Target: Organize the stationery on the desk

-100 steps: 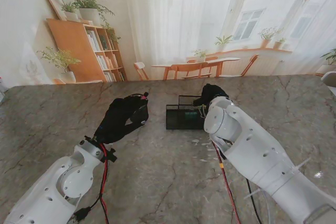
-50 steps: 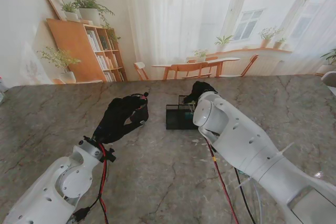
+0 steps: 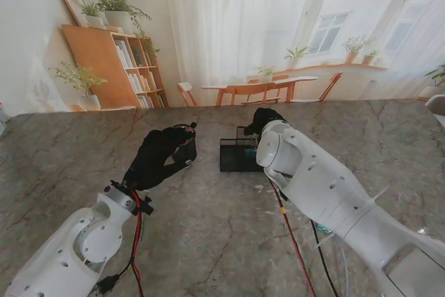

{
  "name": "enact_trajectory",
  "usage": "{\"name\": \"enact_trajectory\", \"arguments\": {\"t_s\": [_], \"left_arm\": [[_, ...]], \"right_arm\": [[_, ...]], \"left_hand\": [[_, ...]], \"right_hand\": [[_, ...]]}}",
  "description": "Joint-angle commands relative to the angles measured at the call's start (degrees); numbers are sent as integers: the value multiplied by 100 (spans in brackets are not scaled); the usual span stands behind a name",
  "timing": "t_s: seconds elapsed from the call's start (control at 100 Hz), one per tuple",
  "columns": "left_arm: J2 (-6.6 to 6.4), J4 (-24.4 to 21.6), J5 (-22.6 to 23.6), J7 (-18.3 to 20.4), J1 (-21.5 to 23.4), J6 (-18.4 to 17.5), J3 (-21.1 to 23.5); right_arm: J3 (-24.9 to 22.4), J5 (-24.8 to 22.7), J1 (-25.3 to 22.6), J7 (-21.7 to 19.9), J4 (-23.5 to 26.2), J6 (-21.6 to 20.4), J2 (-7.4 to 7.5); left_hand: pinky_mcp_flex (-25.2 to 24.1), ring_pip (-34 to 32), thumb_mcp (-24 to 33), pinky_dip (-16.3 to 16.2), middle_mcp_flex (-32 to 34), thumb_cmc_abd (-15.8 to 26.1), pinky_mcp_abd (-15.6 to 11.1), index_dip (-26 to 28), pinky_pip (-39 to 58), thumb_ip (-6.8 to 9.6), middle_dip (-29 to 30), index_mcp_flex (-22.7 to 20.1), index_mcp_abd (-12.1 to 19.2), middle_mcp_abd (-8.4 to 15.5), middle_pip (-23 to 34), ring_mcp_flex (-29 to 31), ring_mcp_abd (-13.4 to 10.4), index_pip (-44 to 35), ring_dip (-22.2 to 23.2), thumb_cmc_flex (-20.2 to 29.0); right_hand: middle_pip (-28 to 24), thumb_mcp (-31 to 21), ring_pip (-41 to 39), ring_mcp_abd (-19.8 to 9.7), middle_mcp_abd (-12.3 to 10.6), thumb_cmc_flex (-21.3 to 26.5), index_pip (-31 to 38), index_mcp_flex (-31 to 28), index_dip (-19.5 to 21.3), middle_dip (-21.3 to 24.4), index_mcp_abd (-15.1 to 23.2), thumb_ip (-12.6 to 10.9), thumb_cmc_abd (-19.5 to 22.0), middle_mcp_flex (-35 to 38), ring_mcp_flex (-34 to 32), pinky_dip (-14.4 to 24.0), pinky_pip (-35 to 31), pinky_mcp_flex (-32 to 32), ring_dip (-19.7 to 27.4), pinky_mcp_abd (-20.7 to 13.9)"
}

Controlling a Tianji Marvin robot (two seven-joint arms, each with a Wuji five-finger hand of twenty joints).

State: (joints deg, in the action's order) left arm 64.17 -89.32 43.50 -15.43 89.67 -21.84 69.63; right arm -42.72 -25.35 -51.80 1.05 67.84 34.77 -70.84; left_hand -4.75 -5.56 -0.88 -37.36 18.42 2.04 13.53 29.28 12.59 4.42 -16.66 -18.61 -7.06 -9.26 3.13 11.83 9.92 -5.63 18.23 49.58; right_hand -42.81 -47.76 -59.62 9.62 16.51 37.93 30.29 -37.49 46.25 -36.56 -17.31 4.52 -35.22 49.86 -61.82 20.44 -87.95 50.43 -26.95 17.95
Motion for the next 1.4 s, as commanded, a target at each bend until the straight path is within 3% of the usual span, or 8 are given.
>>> {"name": "enact_trajectory", "arguments": {"t_s": [0.0,0.16,0.42,0.73,0.9,1.07,1.22,1.39], "left_arm": [[12,-23,-2,-12,24,7,-15],[14,-20,-12,-17,23,3,-17],[17,-18,-8,-38,25,-16,-20],[17,-21,-3,-43,28,-23,-26],[19,-21,7,-62,34,-26,-20],[18,-26,17,-70,40,-29,-16],[18,-27,8,-61,39,-30,-19],[19,-24,4,-60,34,-43,-26]], "right_arm": [[-16,-12,15,-106,76,-1,26],[-37,-14,-12,-164,127,-12,52],[-180,-50,-141,-199,344,-91,113],[-486,-140,-342,-255,740,-567,225],[-635,-58,-437,-55,774,-1003,198],[-826,-203,-607,0,934,-1814,285],[-1073,-557,-828,-459,1355,-2471,520],[-1514,-1016,-1282,-991,2003,-2873,759]], "left_hand": [[-74,-45,-154,14,36,455,-106,48,-16,-690,-19,-123,24,-3,-17,141,-55,-40,52,161],[-76,-43,-151,16,43,468,-106,49,-15,-690,-20,-133,27,-2,-15,143,-57,-44,52,167],[-77,-41,-159,21,41,473,-105,47,-20,-692,-19,-135,25,-13,-17,145,-59,-43,50,162],[-78,-42,-153,25,41,480,-105,46,-27,-690,-19,-130,25,-7,-16,143,-61,-42,50,165],[-79,-41,-157,28,35,477,-113,46,-33,-691,-18,-127,31,-4,-18,145,-59,-41,50,152],[-80,-41,-149,29,39,481,-112,46,-39,-688,-18,-130,33,-9,-17,144,-60,-42,49,160],[-82,-40,-159,29,41,478,-109,46,-47,-691,-18,-130,28,-17,-16,140,-57,-42,49,146],[-80,-44,-158,24,42,473,-99,46,-46,-691,-18,-131,29,-8,-16,148,-48,-42,51,147]], "right_hand": [[160,-118,-135,-105,-75,-66,-123,6,156,19,-145,-216,12,-211,103,25,-282,-1,-48,-101],[712,-6,-152,-35,229,-170,-994,412,-35,155,-371,-197,29,-855,281,133,-246,-157,-81,-60],[951,288,-181,33,327,-501,-1300,495,-160,217,-428,-164,157,-902,325,209,-264,-202,-107,18],[2164,1306,910,731,565,-978,-1739,887,-562,586,-43,-224,773,-1217,1064,401,149,-853,55,366],[2714,1581,2208,965,425,-1115,-1775,1163,-626,708,388,-259,1092,-1581,1748,345,785,-1534,312,451],[3434,1676,3793,1064,-87,-1510,-2114,1923,-793,1101,1065,-247,1435,-2331,3120,71,2053,-3337,810,659],[3828,1779,4733,891,-468,-1811,-2415,2510,-853,1343,1205,-214,1778,-3059,4246,-445,3183,-4876,1058,511],[3912,1850,5055,686,-374,-1817,-2489,2659,-843,1378,1031,-203,1860,-3318,4654,-649,3575,-5378,1080,376]]}}
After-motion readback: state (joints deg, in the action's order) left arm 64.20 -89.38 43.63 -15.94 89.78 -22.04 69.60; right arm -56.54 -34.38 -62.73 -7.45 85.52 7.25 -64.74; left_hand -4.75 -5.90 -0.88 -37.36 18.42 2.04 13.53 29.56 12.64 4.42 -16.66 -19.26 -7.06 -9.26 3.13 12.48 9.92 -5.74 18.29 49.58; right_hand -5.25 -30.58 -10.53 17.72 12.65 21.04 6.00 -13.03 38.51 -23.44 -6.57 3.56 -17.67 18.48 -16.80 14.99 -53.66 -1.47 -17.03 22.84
